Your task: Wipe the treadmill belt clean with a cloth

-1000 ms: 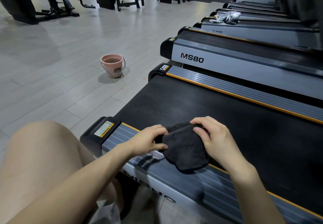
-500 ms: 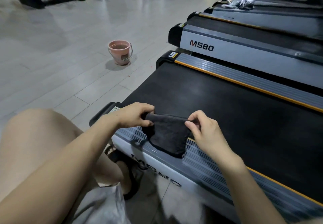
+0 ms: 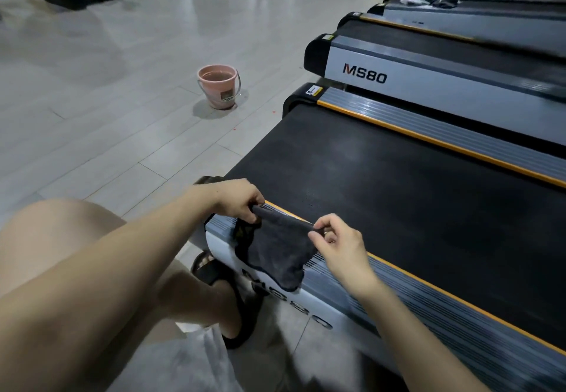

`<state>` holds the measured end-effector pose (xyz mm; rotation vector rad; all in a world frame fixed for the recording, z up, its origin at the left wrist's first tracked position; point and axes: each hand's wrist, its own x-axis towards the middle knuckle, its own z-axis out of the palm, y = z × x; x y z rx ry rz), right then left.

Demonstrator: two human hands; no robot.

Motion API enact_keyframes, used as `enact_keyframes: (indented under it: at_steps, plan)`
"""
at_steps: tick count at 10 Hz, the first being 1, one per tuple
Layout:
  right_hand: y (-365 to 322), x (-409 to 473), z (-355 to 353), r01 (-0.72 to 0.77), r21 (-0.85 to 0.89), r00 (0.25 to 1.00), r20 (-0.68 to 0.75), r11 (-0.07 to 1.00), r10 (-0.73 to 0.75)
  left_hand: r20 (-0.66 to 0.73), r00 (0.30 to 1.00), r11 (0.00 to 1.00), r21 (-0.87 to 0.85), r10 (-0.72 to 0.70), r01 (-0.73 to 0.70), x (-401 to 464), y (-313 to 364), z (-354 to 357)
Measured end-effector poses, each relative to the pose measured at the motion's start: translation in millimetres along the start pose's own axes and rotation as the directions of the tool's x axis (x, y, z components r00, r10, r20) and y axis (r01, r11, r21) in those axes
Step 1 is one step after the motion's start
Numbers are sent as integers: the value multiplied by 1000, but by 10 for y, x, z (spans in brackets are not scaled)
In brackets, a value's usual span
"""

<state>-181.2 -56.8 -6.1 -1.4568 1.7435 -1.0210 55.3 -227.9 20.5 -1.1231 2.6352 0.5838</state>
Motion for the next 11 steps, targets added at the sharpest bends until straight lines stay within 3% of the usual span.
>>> enact_keyframes:
  at_steps: [1,2,4,5,6,7,9,10,11]
  plan:
    - [52,-26,-49,24,-26,1000,-10,999,-24,7,999,996,-79,39,-38,43,-52,-50]
    - [47,-39,-96,8,4,1000,29,1000,-8,26,999,963,-265,47,-39,10,-125,-54]
    - [-37,92,-238,-72,384,985,170,921,6,178,979,687,-724,95,65,-23,-183,-282]
    - [131,271,-152,-136,255,987,117,957,109,157,987,751,-657,44,71,225,-274,-167]
    - [383,403,-2,-154,-97,988,17,983,156,42,999,910,-413,-28,43,482,-216,89]
    - [477,430,62,-122,-248,993,-21,961,120,-29,996,959,-274,-87,76,570,-179,223]
    - [540,408,83,-73,-370,997,9,926,83,-46,987,980,-133,-154,147,611,-163,250]
    - [523,399,27,-3,-440,999,44,898,24,-157,966,977,35,-204,212,567,-110,284]
    - [464,409,-77,87,-583,992,123,808,-18,-290,924,960,51,-250,276,525,-20,290]
